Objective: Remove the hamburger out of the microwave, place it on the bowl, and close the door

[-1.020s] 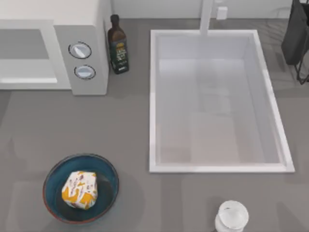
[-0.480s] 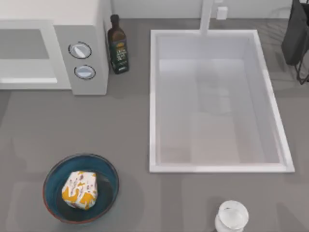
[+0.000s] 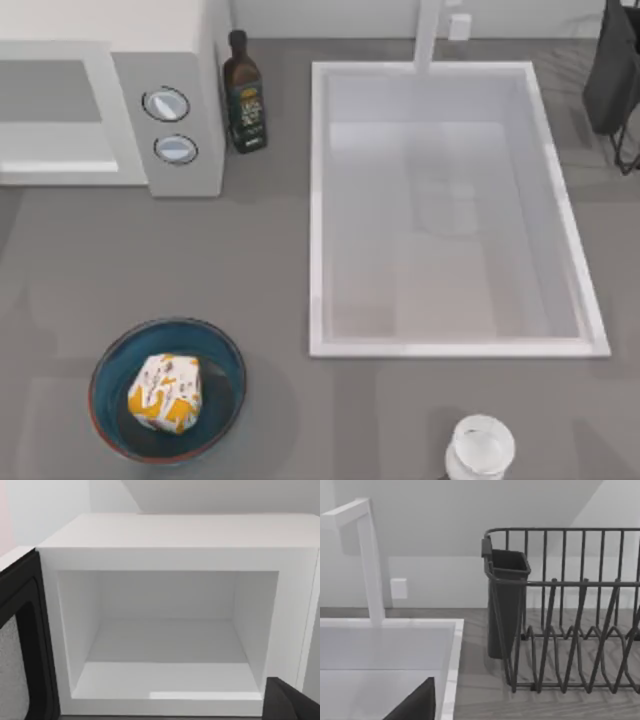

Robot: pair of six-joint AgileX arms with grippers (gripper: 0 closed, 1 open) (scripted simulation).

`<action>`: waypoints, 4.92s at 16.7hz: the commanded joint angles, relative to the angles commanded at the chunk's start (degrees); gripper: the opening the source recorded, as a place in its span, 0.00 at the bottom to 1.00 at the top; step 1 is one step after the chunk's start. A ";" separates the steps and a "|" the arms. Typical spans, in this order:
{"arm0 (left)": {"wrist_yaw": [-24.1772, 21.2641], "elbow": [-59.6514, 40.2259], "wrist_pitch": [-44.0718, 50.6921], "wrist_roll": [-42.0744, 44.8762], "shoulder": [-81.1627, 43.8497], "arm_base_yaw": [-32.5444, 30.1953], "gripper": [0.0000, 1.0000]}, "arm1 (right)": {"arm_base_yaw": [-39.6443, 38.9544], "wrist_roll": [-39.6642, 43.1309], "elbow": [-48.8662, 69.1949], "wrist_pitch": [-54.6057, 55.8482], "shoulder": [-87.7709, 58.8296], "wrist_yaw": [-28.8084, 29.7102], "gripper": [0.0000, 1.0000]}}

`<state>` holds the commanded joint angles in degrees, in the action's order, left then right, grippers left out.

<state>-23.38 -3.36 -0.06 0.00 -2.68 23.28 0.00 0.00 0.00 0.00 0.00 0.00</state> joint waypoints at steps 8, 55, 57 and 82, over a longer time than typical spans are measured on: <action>-4.06 -15.35 8.81 10.63 -17.07 8.42 0.00 | 0.00 0.00 0.00 0.00 0.00 0.00 1.00; -11.92 -45.49 14.89 45.73 -92.48 30.00 0.00 | 0.00 0.00 0.00 0.00 0.00 0.00 1.00; -10.97 -41.33 12.69 43.54 -88.87 28.04 0.00 | 0.00 0.00 0.00 0.00 0.00 0.00 1.00; 4.00 -21.94 5.43 20.68 -67.19 3.80 0.00 | 0.00 0.00 0.00 0.00 0.00 0.00 1.00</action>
<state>-19.38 -25.30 5.37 20.69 -69.87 27.08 0.00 0.00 0.00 0.00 0.00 0.00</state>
